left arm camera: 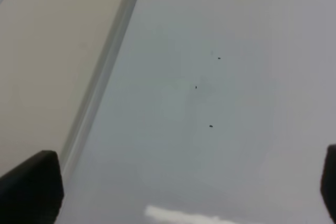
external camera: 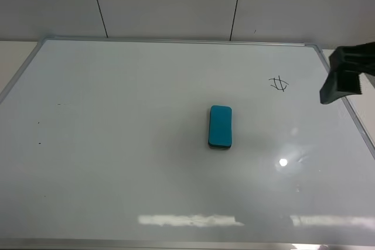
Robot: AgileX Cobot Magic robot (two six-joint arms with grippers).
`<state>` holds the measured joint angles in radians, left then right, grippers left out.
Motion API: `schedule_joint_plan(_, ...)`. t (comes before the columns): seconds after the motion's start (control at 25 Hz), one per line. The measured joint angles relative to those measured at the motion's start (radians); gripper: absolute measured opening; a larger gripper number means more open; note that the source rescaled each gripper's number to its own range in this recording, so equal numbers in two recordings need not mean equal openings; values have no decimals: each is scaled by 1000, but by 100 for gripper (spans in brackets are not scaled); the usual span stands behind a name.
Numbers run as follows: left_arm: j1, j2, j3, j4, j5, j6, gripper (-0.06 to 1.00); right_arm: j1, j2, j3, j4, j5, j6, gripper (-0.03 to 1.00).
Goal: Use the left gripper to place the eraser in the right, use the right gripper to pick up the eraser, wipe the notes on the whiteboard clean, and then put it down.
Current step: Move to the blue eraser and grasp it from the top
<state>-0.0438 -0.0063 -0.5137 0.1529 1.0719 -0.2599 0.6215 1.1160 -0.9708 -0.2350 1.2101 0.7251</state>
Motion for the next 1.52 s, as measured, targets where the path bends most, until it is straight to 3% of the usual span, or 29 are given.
schedule_joint_plan(0.12, 0, 0, 0, 0, 0, 1, 100, 67, 125, -90, -35, -1, 65, 86)
schedule_joint_plan(0.52, 0, 0, 0, 0, 0, 1, 100, 72, 513, -302, 44, -44, 60, 86)
schedule_joint_plan(1.52, 0, 0, 0, 0, 0, 2, 100, 72, 819, -286, 94, -422, 44, 86)
